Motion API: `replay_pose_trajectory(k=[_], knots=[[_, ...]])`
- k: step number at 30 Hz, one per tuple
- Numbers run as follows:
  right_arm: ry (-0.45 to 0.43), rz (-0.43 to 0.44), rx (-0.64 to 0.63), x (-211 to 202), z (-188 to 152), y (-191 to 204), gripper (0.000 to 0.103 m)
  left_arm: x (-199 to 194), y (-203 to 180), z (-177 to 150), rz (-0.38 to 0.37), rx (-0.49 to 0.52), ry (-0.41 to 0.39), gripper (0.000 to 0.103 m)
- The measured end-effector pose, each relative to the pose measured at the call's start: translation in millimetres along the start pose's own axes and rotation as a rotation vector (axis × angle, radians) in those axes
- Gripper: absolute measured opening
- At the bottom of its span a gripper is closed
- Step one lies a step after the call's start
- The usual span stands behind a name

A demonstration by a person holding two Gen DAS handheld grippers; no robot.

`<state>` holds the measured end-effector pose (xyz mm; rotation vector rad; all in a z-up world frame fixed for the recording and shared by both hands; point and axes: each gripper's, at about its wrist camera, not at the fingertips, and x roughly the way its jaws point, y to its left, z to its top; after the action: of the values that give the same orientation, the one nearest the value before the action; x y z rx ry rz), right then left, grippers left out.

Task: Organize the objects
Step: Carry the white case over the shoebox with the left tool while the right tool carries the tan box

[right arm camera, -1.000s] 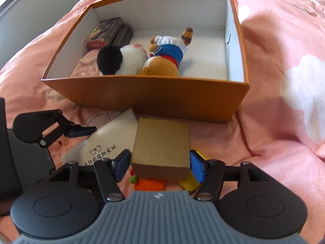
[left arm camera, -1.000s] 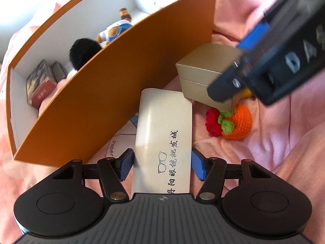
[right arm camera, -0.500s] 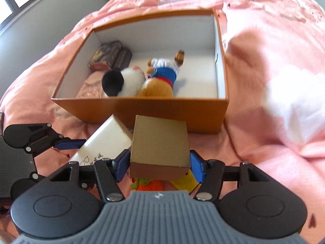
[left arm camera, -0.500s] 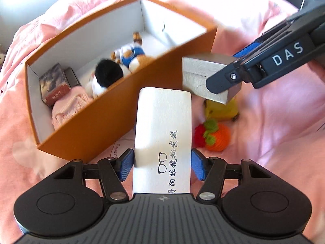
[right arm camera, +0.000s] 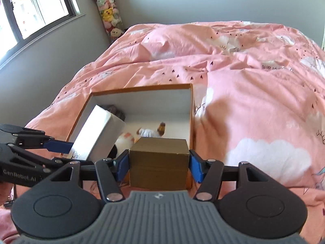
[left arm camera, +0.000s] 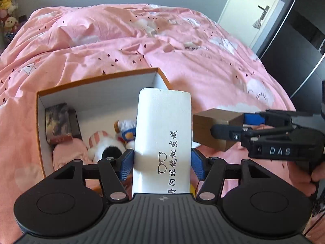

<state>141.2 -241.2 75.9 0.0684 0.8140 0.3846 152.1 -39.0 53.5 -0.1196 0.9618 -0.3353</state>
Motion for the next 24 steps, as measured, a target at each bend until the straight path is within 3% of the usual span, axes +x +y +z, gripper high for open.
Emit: replay_pose_trajectory(k=[6, 14, 24], knots=[[-0.059, -0.021, 0.024, 10, 27, -18, 0.062, 44, 4, 40, -0.018, -0.156, -0.002, 0.069], [-0.076, -0.116, 0.042, 36, 45, -45, 0.062, 111, 20, 51, -0.032, -0.365, 0.079, 0.069], [-0.054, -0.139, 0.038, 62, 44, -57, 0.062, 163, 21, 38, 0.023, -0.43, 0.185, 0.069]])
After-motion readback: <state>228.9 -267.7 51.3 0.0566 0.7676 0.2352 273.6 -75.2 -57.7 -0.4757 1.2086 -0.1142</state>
